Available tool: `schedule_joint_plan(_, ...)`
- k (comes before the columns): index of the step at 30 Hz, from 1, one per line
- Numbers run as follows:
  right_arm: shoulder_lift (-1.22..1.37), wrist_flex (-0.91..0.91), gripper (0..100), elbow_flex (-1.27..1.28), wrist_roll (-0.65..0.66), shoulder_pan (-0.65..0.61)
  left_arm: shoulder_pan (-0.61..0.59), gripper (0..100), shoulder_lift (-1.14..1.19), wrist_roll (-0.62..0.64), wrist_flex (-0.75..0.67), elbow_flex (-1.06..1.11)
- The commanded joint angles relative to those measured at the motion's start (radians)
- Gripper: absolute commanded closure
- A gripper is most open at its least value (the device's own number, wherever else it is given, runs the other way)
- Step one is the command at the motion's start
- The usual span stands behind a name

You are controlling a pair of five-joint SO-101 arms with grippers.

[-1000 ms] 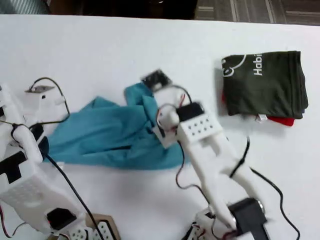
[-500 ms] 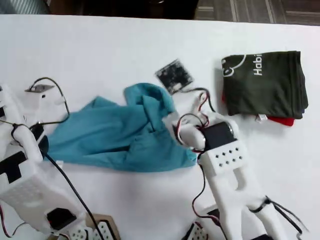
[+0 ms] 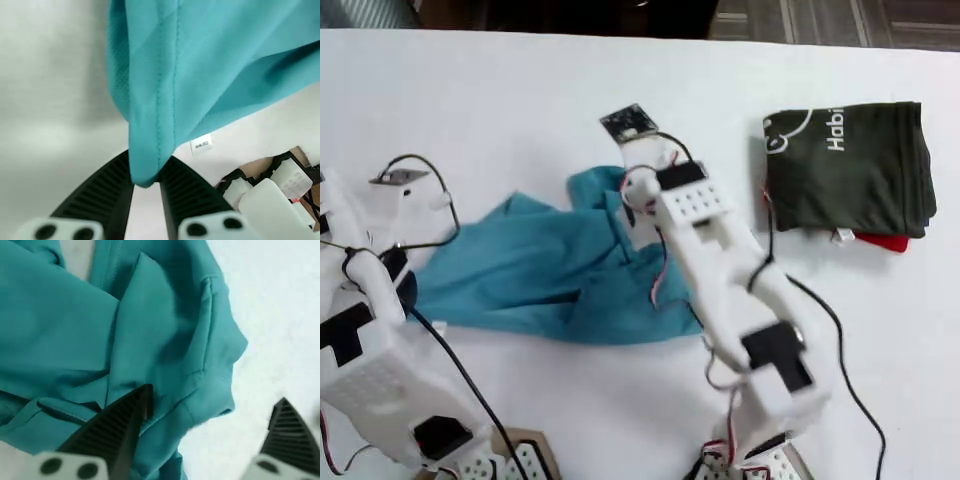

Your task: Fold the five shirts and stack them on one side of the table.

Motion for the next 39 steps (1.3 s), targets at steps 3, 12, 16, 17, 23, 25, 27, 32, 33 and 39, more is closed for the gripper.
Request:
schedule_joint_plan(3,0.182,0.142,67.5,-0.192,0.0,-0.005,-0.003,97,-0.055,-0.003,-0.006,-0.002)
schedule_joint_plan(12,0.288,0.183,98.5,-0.404,-0.002,0.068,-0.003,97,-0.055,-0.002,-0.034,-0.001)
schedule_joint_plan(16,0.298,0.18,97.9,-0.631,0.002,0.114,-0.003,97,-0.055,-0.002,-0.034,-0.001)
schedule_joint_plan(17,0.298,0.163,97.9,-0.69,0.002,0.125,-0.003,97,-0.055,-0.002,-0.034,-0.001)
schedule_joint_plan(23,0.298,-0.035,97.9,-0.904,0.144,0.153,-0.003,97,-0.055,-0.002,-0.034,-0.001)
schedule_joint_plan(25,0.298,-0.096,97.9,-0.921,0.195,0.153,-0.005,97,-0.055,-0.002,-0.034,-0.001)
schedule_joint_plan(27,0.3,-0.16,97.8,-0.919,0.216,0.156,-0.005,97,-0.057,-0.002,-0.034,-0.002)
schedule_joint_plan(32,0.41,-0.274,97.8,-0.925,0.216,0.17,-0.005,97,-0.057,0.0,-0.034,-0.01)
schedule_joint_plan(33,0.441,-0.275,97.8,-0.925,0.216,0.171,-0.005,97,-0.057,0.0,-0.034,-0.01)
schedule_joint_plan(39,0.542,-0.205,92.5,-0.931,0.218,0.189,-0.005,97,-0.057,0.0,-0.034,-0.002)
